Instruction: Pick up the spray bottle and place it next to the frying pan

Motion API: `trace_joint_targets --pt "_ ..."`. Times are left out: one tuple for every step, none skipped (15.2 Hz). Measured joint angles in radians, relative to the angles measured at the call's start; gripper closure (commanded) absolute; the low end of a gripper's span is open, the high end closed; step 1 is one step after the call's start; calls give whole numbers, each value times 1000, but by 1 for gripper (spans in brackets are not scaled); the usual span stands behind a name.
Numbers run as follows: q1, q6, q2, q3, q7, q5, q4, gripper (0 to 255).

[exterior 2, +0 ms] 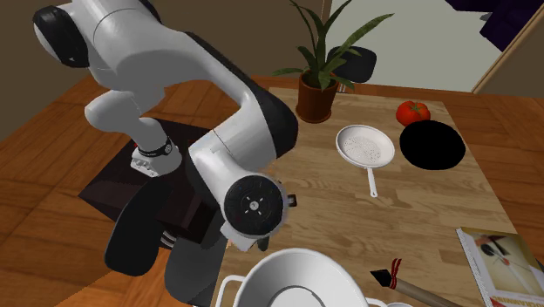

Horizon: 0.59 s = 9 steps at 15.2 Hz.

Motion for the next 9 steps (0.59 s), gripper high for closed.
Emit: trace_joint_targets --pt "-14 0 34 -7 15 17 22 0" --pt "-30 0 64 -14 25 33 39 0" --pt "-40 3 81 -20 43 50 51 0" --pt "-53 4 101 -27 59 67 67 0" --pt "-67 8 113 -34 72 82 78 0" --pt "-72 12 122 -36 82 93 89 0" --pt "-71 22 112 -38 85 96 72 0" --pt "-72 37 102 -38 80 99 55 0" --pt "-69 56 91 -37 77 103 37 0"
